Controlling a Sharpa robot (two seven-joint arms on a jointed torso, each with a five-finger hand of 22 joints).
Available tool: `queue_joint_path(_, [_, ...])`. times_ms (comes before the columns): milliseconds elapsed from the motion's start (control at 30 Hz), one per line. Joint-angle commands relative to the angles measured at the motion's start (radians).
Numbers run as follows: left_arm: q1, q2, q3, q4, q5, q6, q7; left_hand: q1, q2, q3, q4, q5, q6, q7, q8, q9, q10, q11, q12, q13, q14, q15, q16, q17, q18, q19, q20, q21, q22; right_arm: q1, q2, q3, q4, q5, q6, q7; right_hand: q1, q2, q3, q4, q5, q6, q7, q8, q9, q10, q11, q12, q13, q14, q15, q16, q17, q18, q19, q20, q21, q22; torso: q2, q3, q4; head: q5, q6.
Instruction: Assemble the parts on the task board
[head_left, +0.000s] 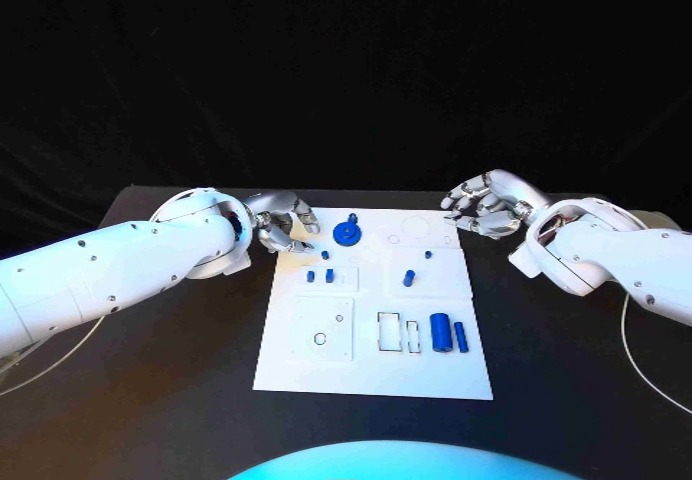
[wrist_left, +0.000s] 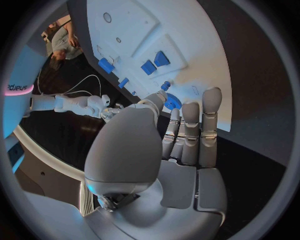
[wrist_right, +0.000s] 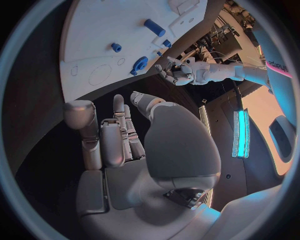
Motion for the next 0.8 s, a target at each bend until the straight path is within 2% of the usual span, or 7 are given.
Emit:
queue_joint_path(33, [0.005, -0.023, 0.003, 0.003, 0.259, -0.034, 0.091, 0.010, 0.002, -0.001, 0.014, 0.003, 0.006, 0.010, 0.001, 0.002, 0.003, -0.003, 0.011, -0.002, -0.004, -0.001, -0.003, -0.010, 0.004, 0.003, -0.001, -0.003, -0.002, -0.001, -0.003, 0.000, 0.015, -0.261, 0.067, -0.040, 0.020, 0.006, 0.036, -0.026, -0.002, 0.020, -0.002, -0.008, -0.004, 0.019, -0.002, -0.040, -0.046, 0.030, -0.003, 0.019, 0.019, -0.011, 0.020, -0.001, 0.045, 0.044, 0.000, 0.0010, -0.0022, -0.001, 0.004])
queue_joint_path(100, [0.007, -0.041, 0.004, 0.004, 0.380, -0.051, 0.149, 0.021, 0.008, 0.017, 0.022, 0.002, 0.041, 0.027, 0.011, 0.004, 0.040, -0.011, 0.039, 0.002, -0.019, -0.007, -0.014, -0.032, 0.006, 0.000, -0.005, -0.021, -0.020, -0.001, -0.007, 0.000, 0.032, -0.373, 0.087, -0.065, 0.012, 0.004, 0.056, -0.038, -0.011, 0.036, -0.007, -0.016, -0.012, 0.040, -0.004, -0.074, -0.087, 0.048, -0.005, 0.046, 0.047, -0.025, 0.047, -0.004, 0.120, 0.118, 0.001, 0.0006, -0.0016, -0.007, 0.008])
queue_joint_path(167, [0.007, -0.056, 0.005, 0.007, 0.513, -0.059, 0.204, 0.027, 0.010, 0.045, 0.027, 0.004, 0.077, 0.031, 0.022, 0.006, 0.098, -0.021, 0.074, 0.012, -0.056, -0.013, -0.041, -0.048, 0.012, -0.019, -0.010, -0.059, -0.054, -0.001, -0.011, 0.001, 0.050, -0.460, 0.106, -0.091, 0.007, 0.004, 0.063, -0.044, -0.016, 0.048, -0.011, -0.018, -0.016, 0.053, -0.006, -0.092, -0.110, 0.055, -0.007, 0.061, 0.062, -0.033, 0.059, -0.004, 0.156, 0.154, 0.001, 0.0002, -0.0008, -0.013, 0.010])
queue_joint_path(267, [0.008, -0.076, 0.005, 0.021, 0.697, -0.067, 0.269, 0.027, 0.002, 0.099, 0.034, 0.004, 0.113, 0.024, 0.026, 0.005, 0.225, -0.041, 0.130, 0.031, -0.073, -0.030, -0.067, -0.065, 0.017, -0.036, -0.023, -0.096, -0.087, 0.000, -0.014, 0.001, 0.077, -0.583, 0.135, -0.135, -0.004, 0.001, 0.066, -0.046, -0.026, 0.058, -0.013, -0.021, -0.020, 0.056, -0.005, -0.114, -0.132, 0.060, -0.006, 0.074, 0.075, -0.040, 0.072, -0.005, 0.194, 0.191, 0.001, -0.0020, -0.0023, -0.024, 0.016])
queue_joint_path(400, [0.005, -0.095, 0.005, 0.052, 0.858, -0.079, 0.324, 0.021, -0.010, 0.128, 0.032, 0.002, 0.149, 0.014, 0.038, 0.012, 0.265, -0.053, 0.135, 0.034, -0.087, -0.036, -0.086, -0.073, 0.023, -0.060, -0.030, -0.145, -0.128, 0.002, -0.012, 0.001, 0.104, -0.706, 0.170, -0.188, -0.015, -0.007, 0.067, -0.048, -0.030, 0.062, -0.014, -0.027, -0.025, 0.048, -0.002, -0.138, -0.154, 0.063, -0.003, 0.082, 0.084, -0.042, 0.075, -0.003, 0.207, 0.204, -0.001, -0.0039, -0.0019, -0.040, 0.018])
queue_joint_path(567, [0.000, -0.112, 0.005, 0.088, 0.962, -0.082, 0.359, 0.015, -0.015, 0.134, 0.028, 0.000, 0.154, 0.012, 0.039, 0.014, 0.288, -0.059, 0.151, 0.042, -0.088, -0.040, -0.090, -0.073, 0.023, -0.059, -0.034, -0.152, -0.132, 0.002, 0.004, 0.001, 0.109, -0.801, 0.196, -0.238, -0.029, -0.020, 0.067, -0.050, -0.034, 0.052, -0.008, -0.040, -0.034, 0.034, 0.006, -0.163, -0.178, 0.064, 0.004, 0.086, 0.087, -0.043, 0.075, 0.001, 0.211, 0.209, 0.001, -0.0040, -0.0020, -0.048, 0.023])
queue_joint_path(800, [-0.004, -0.120, 0.005, 0.113, 1.005, -0.080, 0.377, 0.014, -0.016, 0.137, 0.025, 0.000, 0.159, 0.012, 0.041, 0.016, 0.287, -0.058, 0.154, 0.044, -0.088, -0.040, -0.091, -0.073, 0.023, -0.059, -0.035, -0.154, -0.134, -0.002, 0.023, 0.000, 0.108, -0.861, 0.203, -0.271, -0.041, -0.039, 0.065, -0.055, -0.036, 0.024, 0.009, -0.066, -0.050, 0.003, 0.022, -0.195, -0.209, 0.062, 0.017, 0.082, 0.081, -0.041, 0.068, 0.011, 0.202, 0.203, 0.000, -0.0026, -0.0012, -0.054, 0.024])
